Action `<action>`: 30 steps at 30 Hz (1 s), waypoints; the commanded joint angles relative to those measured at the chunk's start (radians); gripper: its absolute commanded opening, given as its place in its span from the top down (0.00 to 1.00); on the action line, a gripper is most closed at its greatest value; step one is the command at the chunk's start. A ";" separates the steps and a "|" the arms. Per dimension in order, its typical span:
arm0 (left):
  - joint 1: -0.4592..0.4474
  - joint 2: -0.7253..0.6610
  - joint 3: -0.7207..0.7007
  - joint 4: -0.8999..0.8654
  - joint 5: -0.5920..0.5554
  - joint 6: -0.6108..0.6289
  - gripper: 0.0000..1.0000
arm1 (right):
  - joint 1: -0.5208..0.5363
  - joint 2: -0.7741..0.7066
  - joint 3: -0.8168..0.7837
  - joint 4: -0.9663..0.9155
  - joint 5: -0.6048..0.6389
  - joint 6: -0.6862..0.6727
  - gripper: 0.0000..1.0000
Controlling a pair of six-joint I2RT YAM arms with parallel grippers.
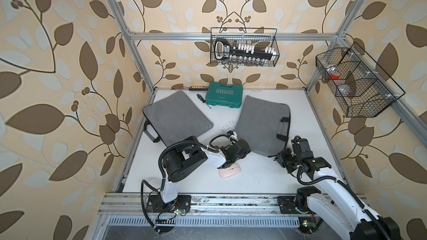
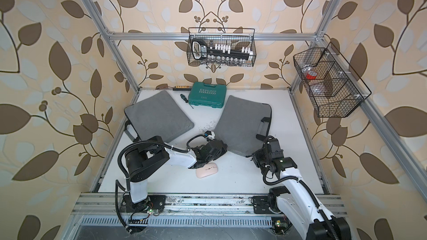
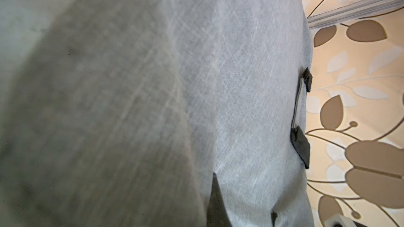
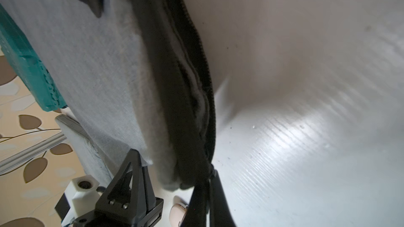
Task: Put the mouse into the laptop bag
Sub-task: Unzip the zipper on the zippered laptop bag.
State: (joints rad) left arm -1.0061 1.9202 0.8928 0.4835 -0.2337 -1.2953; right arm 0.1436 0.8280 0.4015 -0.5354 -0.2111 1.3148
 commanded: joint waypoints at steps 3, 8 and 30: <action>0.006 0.007 0.045 0.031 0.014 0.033 1.00 | 0.024 -0.003 -0.017 -0.003 -0.048 0.062 1.00; 0.005 -0.010 0.046 0.022 0.010 0.040 1.00 | 0.111 0.065 -0.009 0.075 -0.051 0.088 1.00; 0.006 -0.119 0.027 -0.012 -0.053 0.193 1.00 | 0.347 0.319 0.131 0.252 0.017 -0.013 1.00</action>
State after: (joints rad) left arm -0.9863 1.8801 0.9001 0.3992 -0.2729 -1.1584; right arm 0.4591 1.1534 0.4976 -0.4004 -0.1513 1.3167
